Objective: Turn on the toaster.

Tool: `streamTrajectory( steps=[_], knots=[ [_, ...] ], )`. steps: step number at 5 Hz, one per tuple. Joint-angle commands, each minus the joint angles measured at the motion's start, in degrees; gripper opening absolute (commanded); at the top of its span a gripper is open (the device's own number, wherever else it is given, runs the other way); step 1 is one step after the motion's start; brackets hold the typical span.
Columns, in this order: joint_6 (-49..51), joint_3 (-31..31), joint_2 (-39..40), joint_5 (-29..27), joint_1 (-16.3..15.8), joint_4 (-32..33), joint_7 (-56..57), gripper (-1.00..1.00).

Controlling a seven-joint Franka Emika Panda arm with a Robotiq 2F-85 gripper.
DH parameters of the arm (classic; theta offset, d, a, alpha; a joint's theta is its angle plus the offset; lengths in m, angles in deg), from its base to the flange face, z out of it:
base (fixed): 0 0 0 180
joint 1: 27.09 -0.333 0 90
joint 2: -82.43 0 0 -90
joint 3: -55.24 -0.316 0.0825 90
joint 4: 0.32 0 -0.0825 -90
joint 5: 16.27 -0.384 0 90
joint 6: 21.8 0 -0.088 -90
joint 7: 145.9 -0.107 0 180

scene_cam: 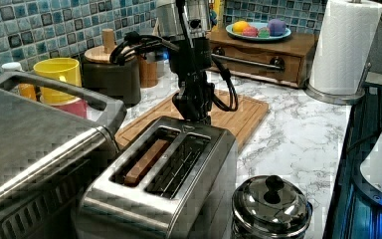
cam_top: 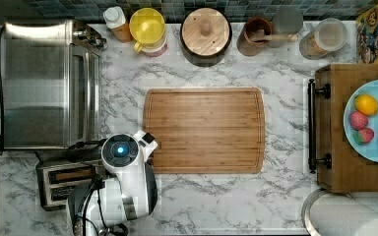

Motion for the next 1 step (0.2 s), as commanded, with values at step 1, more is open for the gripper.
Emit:
streamTrajectory(
  steps=[1],
  knots=[
    [-8.71, -1.26, 10.58, 0.78, -1.62, 5.63, -0.3, -1.0]
  ],
)
